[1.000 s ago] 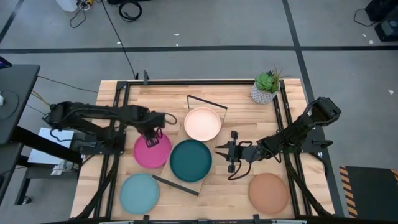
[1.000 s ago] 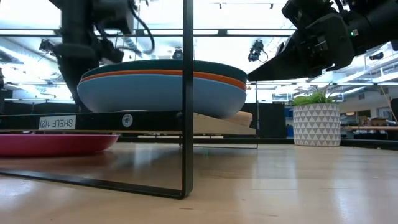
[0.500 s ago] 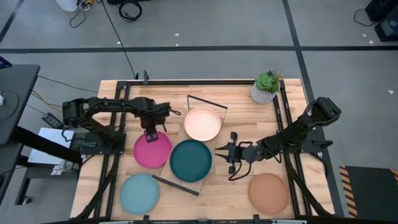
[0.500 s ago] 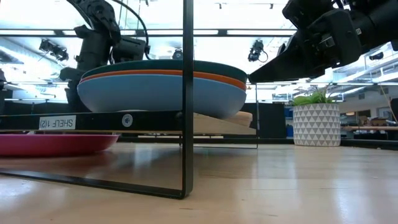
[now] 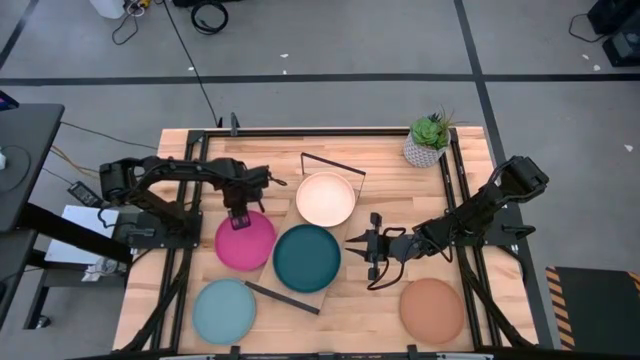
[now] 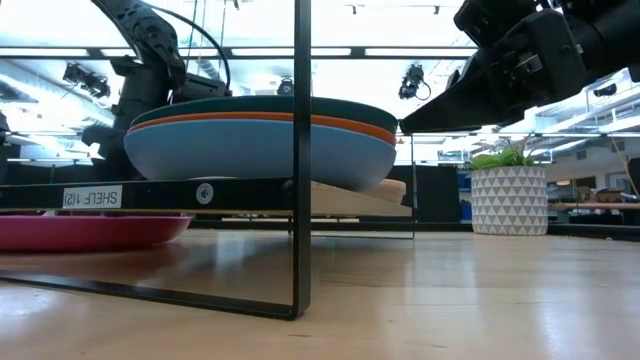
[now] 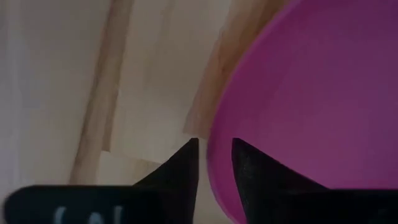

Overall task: Place and stack plates onto a shelf
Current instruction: Stack the pink plate on top of the dark blue plate on the shelf

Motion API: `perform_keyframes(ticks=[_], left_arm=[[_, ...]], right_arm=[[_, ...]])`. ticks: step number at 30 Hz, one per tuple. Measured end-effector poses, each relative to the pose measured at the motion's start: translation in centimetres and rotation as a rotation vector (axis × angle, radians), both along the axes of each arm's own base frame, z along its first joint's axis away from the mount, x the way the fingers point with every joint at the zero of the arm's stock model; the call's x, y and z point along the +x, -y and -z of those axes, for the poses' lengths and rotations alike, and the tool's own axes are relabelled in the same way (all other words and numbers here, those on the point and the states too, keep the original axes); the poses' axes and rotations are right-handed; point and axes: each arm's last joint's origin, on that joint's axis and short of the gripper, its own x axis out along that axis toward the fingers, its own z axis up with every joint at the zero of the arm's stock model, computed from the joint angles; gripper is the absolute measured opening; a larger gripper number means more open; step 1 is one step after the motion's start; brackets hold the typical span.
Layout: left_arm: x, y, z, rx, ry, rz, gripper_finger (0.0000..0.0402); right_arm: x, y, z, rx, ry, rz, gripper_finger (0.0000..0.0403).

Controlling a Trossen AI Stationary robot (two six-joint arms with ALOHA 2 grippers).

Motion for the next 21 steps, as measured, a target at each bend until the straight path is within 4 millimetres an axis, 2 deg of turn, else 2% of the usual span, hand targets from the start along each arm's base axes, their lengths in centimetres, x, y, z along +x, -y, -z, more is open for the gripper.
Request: perform_keyframes(ticks=[6, 14, 21], left_arm=[[0.1, 0.2, 0.2, -0.009, -0.012, 0.011, 0.0014], [0.2, 0.3, -0.3, -0.03, 0.004, 0.036, 0.0008], [1.5, -0.5, -3.6, 0.016, -0.006, 0.078, 0.0007]], right_arm=[[0.0, 0.0, 0.0, -0.001, 0.0, 0.0, 0.0098], [0.0, 0.0, 0.0, -0.002, -0.001, -0.001, 0.0098], [0.0, 0.0, 0.0, -0.003, -0.001, -0.001, 0.0098]])
